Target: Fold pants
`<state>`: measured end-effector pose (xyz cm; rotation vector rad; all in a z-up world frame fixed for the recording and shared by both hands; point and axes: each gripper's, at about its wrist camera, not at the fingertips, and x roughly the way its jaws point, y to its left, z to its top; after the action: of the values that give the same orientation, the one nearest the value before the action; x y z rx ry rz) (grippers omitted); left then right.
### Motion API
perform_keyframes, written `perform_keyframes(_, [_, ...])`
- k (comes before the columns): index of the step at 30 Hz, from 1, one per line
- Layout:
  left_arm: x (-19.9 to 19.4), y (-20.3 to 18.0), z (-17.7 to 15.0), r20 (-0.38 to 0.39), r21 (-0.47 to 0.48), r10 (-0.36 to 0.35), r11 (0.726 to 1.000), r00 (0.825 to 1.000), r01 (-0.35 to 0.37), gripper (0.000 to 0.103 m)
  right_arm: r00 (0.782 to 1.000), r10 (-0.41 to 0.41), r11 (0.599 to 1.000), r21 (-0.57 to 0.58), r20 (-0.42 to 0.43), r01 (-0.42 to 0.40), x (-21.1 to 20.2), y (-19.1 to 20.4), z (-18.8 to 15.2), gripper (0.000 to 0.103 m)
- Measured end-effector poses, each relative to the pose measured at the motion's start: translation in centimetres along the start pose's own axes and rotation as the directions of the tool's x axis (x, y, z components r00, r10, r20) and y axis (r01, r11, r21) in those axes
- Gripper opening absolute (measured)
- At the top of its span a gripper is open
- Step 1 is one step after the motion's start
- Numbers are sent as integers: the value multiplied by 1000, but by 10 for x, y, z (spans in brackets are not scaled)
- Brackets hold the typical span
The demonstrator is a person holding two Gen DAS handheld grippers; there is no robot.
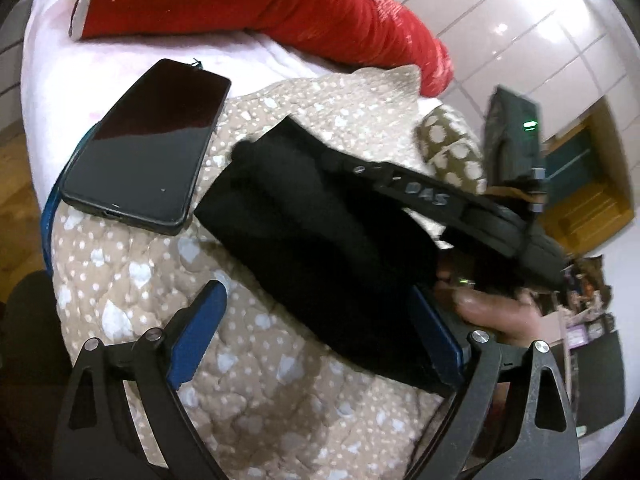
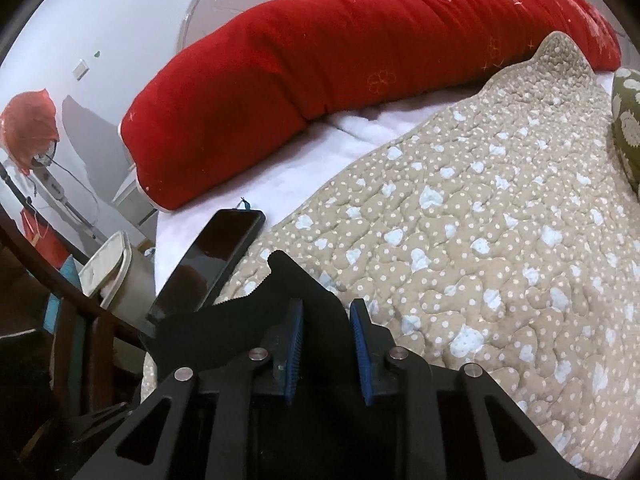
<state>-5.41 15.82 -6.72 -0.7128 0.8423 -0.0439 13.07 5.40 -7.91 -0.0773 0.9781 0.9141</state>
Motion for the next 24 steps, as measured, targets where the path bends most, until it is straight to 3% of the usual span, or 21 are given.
perform_keyframes(3, [6, -2, 0, -18, -1, -14, 1000, 1000, 14, 96, 1000, 7, 1000, 21, 2, -8, 3, -1, 0, 22])
perform_keyframes(9, [16, -13, 1, 16, 28, 35, 999, 999, -36, 96, 1000, 25, 999, 42, 14, -25, 1, -2, 2, 19])
perform_keyframes(10, [17, -15, 1, 21, 38, 36, 999, 999, -37, 86, 999, 32, 998, 48, 26, -33, -1, -2, 1, 18])
perform_keyframes(11, [17, -18, 2, 19, 60, 37, 997, 999, -38, 60, 998, 40, 998, 53, 41, -42, -7, -2, 1, 16])
perform_keyframes(13, [18, -26, 4, -3, 108, 43, 993, 999, -42, 38, 995, 48, 997, 53, 82, -52, -22, 0, 0, 13])
perform_keyframes(16, [8, -49, 3, 33, 206, 18, 978, 999, -25, 28, 985, 42, 997, 50, 168, -51, -61, 0, -2, 12])
perform_keyframes(20, [-15, -105, -16, 112, 434, -65, 901, 992, 10, 28, 949, 27, 996, 74, 315, -53, -133, -10, -16, 12])
perform_keyframes(24, [0, -147, -43, 37, 599, -144, 795, 989, 94, 28, 918, -60, 985, 171, 393, -9, -192, -35, -56, 12])
